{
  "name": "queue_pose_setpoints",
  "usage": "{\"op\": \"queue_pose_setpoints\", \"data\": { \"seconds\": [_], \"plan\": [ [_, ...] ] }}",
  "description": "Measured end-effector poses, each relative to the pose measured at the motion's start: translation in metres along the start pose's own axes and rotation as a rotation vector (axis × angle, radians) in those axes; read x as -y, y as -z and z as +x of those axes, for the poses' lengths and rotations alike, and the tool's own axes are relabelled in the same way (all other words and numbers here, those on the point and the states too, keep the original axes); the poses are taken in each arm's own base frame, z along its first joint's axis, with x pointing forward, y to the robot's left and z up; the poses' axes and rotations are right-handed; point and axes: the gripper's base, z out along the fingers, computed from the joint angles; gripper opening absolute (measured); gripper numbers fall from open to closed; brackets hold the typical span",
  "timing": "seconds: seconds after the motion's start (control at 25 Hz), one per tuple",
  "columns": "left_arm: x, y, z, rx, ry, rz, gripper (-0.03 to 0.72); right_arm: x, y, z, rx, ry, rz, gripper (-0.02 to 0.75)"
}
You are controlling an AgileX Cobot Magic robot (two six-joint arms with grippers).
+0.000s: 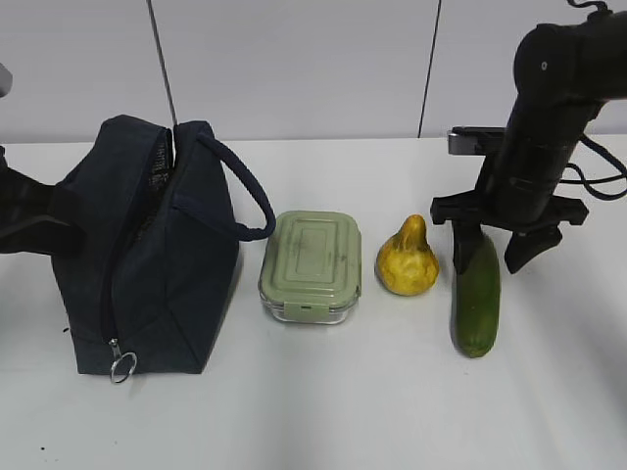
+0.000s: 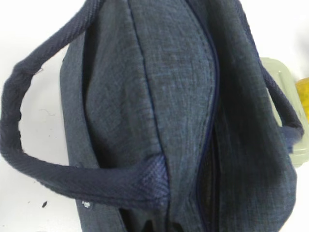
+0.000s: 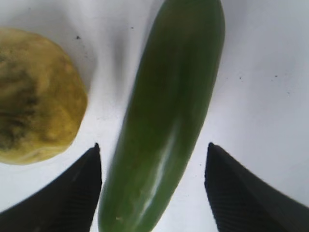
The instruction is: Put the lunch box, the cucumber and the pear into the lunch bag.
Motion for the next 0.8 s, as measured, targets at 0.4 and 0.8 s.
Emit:
{"op": "queue_pose_setpoints", "data": {
  "seconds": [0.4, 0.8],
  "plan": [
    [0.0, 0.0, 0.0, 0.0, 0.0, 0.0, -0.015, 0.002, -0.023, -0.005, -0.031, 0.002, 0.019, 0.573],
    [0.0, 0.0, 0.0, -0.003, -0.003, 0.001, -0.015, 0.006, -0.036, -0.01, -0.049, 0.028, 0.068, 0.365]
  ]
}}
